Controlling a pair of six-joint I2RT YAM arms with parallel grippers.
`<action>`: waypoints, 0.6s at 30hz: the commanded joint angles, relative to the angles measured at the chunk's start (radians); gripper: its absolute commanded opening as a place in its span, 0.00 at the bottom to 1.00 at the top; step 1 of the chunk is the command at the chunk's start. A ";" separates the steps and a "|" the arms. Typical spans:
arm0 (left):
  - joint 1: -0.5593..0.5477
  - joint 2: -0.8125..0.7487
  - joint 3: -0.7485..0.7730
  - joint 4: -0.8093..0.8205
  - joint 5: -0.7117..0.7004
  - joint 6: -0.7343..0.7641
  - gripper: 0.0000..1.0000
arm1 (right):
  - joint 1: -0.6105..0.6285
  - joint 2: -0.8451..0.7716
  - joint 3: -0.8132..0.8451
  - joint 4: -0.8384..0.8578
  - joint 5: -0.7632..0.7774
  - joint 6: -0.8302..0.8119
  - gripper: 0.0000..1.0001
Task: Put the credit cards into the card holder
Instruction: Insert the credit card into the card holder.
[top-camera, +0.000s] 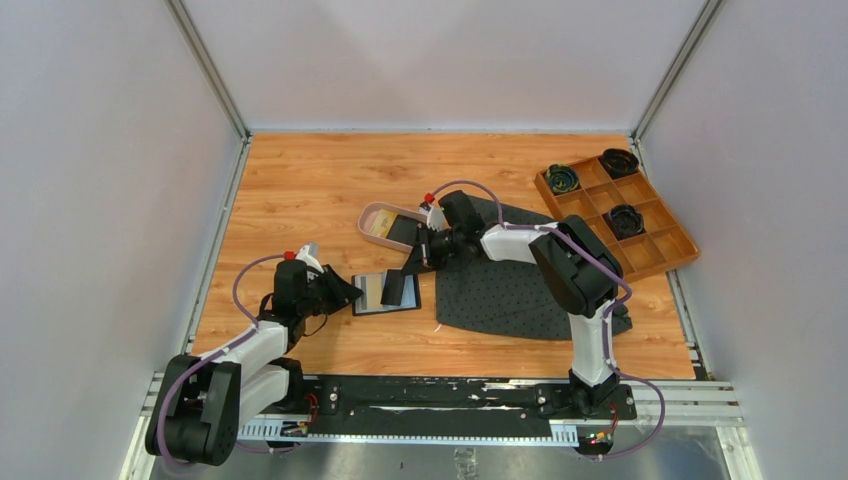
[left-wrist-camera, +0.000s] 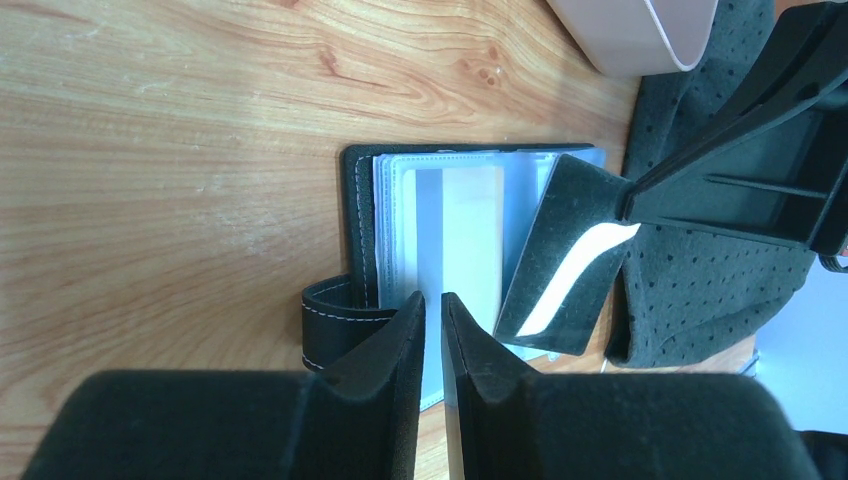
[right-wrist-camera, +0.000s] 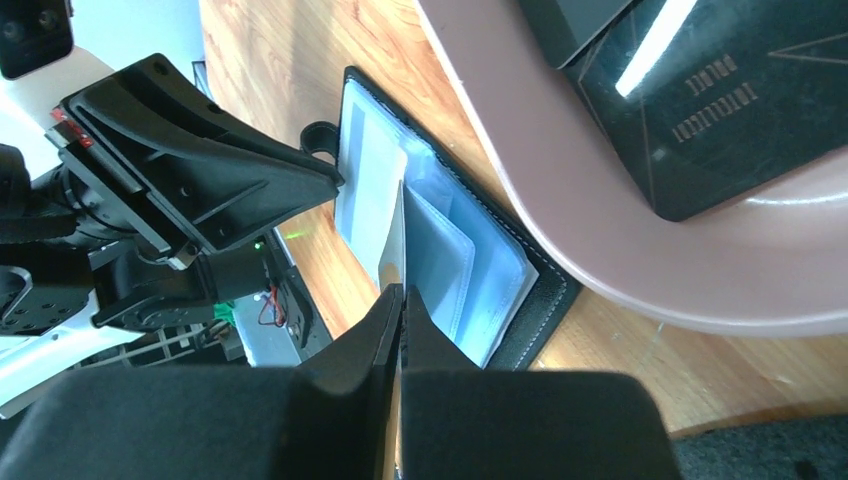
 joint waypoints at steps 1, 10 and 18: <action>-0.005 0.007 -0.019 -0.031 -0.009 0.029 0.18 | 0.026 0.015 0.028 -0.051 0.047 -0.043 0.00; -0.005 0.004 -0.023 -0.030 0.004 0.025 0.18 | 0.055 0.038 0.043 -0.046 0.083 -0.026 0.00; -0.005 -0.005 -0.027 -0.030 0.006 0.022 0.19 | 0.064 0.033 0.024 -0.027 0.105 -0.003 0.00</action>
